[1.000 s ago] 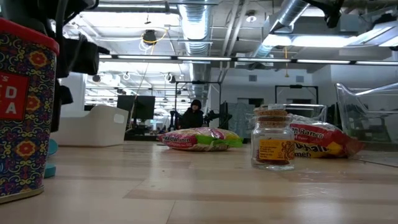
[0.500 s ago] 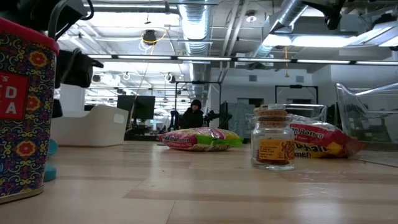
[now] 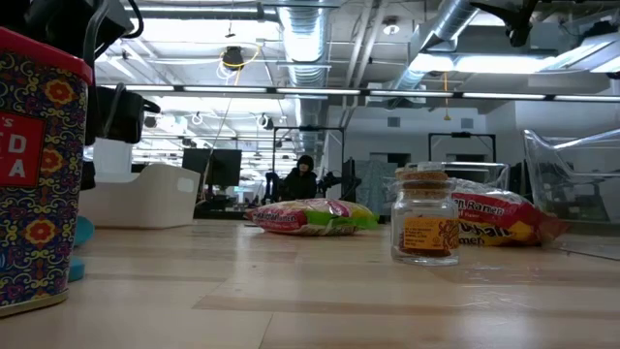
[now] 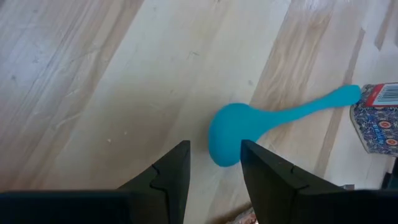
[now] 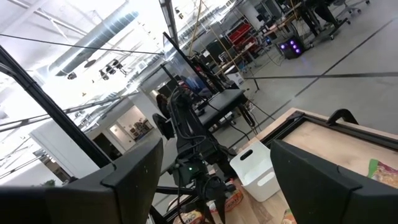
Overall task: Pick & Place Food Item
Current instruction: Put the blue spoon into the white bin
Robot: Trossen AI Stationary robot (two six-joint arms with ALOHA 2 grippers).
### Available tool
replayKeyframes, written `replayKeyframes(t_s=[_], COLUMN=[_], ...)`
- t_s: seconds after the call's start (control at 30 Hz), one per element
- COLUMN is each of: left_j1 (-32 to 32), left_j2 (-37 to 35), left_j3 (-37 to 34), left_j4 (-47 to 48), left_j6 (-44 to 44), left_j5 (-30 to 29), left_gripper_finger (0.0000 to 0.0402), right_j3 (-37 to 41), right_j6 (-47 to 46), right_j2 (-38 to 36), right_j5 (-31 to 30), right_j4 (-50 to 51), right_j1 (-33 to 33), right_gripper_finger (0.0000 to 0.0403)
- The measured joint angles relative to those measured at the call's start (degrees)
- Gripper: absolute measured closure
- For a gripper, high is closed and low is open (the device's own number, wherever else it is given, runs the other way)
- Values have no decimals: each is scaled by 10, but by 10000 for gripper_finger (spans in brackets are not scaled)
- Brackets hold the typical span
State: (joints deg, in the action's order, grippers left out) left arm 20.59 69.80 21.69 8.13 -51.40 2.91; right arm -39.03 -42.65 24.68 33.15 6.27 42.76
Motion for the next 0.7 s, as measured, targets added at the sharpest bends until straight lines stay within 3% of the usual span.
replayKeyframes(t_s=[0.3,0.4,0.53,0.7], left_j1=[0,0,-1,0], left_j2=[82,99,99,86], left_j3=[2,3,1,-1], left_j4=[-93,-110,-120,-168], left_j6=[-8,-14,-17,-29], left_j5=[0,-2,-5,-7], left_gripper_finger=[272,304,381,396], right_j3=[0,0,0,0], right_j6=[0,-2,-3,-5], right_j2=[0,0,0,0], right_j5=[0,0,0,0], right_j4=[3,3,3,3], right_j1=[0,0,0,0], right_gripper_finger=[112,112,112,112])
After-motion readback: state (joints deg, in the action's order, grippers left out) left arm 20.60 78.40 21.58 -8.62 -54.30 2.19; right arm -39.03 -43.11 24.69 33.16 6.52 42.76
